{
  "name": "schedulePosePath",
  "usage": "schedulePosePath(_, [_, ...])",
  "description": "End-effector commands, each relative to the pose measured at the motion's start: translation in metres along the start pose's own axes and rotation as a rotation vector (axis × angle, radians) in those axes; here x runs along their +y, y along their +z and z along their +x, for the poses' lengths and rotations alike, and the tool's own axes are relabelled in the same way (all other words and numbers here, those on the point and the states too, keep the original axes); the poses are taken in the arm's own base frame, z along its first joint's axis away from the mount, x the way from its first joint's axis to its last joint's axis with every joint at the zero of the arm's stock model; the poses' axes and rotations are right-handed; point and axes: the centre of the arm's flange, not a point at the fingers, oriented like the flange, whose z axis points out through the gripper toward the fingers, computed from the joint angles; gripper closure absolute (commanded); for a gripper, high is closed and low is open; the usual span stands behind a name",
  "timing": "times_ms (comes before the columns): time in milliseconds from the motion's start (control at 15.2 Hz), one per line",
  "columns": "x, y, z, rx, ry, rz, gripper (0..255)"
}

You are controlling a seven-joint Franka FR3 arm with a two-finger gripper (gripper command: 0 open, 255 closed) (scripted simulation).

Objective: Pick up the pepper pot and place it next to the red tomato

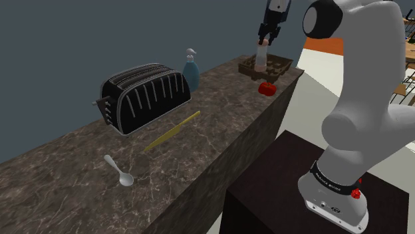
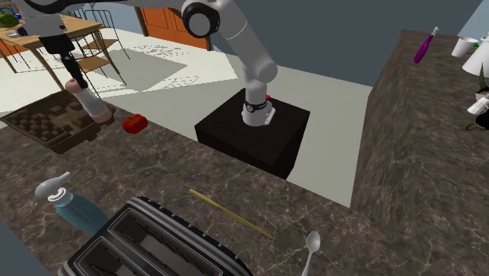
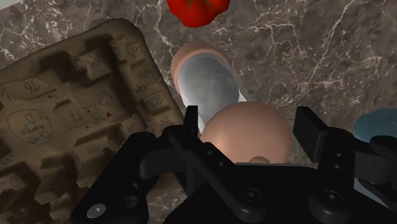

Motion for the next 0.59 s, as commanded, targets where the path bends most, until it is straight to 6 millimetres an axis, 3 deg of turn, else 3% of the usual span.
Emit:
schedulePosePath(0, [0.002,0.009,0.0,0.001,-0.001,-0.001,255])
schedulePosePath(528, [0.009,0.051,-0.001,0.001,-0.001,-0.001,255])
